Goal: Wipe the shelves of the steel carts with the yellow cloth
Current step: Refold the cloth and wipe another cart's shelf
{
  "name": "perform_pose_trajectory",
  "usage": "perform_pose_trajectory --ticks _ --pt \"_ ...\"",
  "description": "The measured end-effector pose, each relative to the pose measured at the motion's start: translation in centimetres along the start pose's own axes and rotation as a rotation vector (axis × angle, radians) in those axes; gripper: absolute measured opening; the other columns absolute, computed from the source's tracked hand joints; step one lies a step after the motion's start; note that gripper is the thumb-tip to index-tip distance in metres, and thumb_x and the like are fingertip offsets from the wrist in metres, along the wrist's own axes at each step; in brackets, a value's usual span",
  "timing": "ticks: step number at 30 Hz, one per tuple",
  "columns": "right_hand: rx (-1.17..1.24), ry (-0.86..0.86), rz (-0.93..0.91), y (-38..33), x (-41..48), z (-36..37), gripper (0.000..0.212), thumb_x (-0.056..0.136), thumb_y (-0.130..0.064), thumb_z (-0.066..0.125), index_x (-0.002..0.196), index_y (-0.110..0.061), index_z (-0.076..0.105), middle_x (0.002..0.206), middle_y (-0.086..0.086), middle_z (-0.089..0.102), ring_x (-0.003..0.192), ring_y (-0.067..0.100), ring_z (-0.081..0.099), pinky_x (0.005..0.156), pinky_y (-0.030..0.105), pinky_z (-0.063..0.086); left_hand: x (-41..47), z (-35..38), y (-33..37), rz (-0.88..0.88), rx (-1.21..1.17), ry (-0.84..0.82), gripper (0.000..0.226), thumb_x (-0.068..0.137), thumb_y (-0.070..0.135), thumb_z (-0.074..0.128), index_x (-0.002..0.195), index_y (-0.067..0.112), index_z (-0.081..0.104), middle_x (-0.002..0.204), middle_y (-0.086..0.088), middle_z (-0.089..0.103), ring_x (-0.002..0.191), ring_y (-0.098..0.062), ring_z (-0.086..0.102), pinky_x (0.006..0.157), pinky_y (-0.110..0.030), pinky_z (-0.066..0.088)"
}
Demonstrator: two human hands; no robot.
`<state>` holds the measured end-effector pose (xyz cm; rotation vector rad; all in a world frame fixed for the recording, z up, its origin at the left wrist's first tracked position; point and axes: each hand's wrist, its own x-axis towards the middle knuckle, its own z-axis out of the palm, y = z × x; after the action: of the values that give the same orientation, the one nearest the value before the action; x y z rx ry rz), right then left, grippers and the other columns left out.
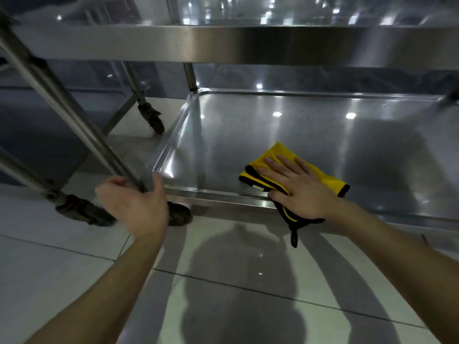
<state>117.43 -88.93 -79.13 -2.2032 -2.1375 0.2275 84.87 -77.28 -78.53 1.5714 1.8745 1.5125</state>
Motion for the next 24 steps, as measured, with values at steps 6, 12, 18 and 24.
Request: perform_pose_trajectory --ticks 6,12,18,24 --pt "0.010 -0.018 0.037 -0.5 0.9 0.4 0.066 0.109 -0.057 0.037 0.166 -0.056 0.003 0.176 -0.022 -0.009 0.164 0.009 -0.014 0.133 0.047 -0.009 7.4 -1.4 -2.0 -0.201 -0.185 -0.379 0.069 0.073 0.072 0.085 0.120 0.029 0.059 0.113 0.004 0.073 0.106 -0.019 0.074 0.099 -0.055 0.061" --pt "0.023 -0.001 -0.018 -7.1 6.3 1.7 0.067 0.104 -0.065 0.026 0.166 -0.056 0.004 0.179 -0.016 -0.005 0.166 0.016 -0.010 0.132 0.052 -0.009 9.0 1.2 -3.6 -0.253 -0.330 -0.267 0.054 0.086 0.067 0.071 0.099 0.015 0.067 0.073 -0.003 0.072 0.062 -0.018 0.069 0.060 -0.048 0.059" --pt "0.038 -0.019 -0.230 -14.9 15.0 2.3 0.065 0.107 -0.062 0.035 0.167 -0.054 0.011 0.179 -0.017 0.000 0.166 0.015 -0.008 0.132 0.053 -0.008 9.3 3.0 -4.9 -0.214 -0.433 -0.182 0.044 0.090 0.045 0.069 0.077 0.004 0.058 0.063 -0.010 0.061 0.057 -0.024 0.062 0.057 -0.040 0.051" --pt "0.026 0.010 -0.157 -8.3 23.7 0.2 0.067 0.106 -0.062 0.040 0.167 -0.054 0.013 0.179 -0.018 0.007 0.166 0.013 0.000 0.133 0.047 0.000 8.9 3.1 -5.1 -0.133 -0.480 -0.144 0.055 0.099 0.041 0.070 0.074 -0.005 0.052 0.062 -0.020 0.059 0.056 -0.029 0.061 0.054 -0.043 0.053"
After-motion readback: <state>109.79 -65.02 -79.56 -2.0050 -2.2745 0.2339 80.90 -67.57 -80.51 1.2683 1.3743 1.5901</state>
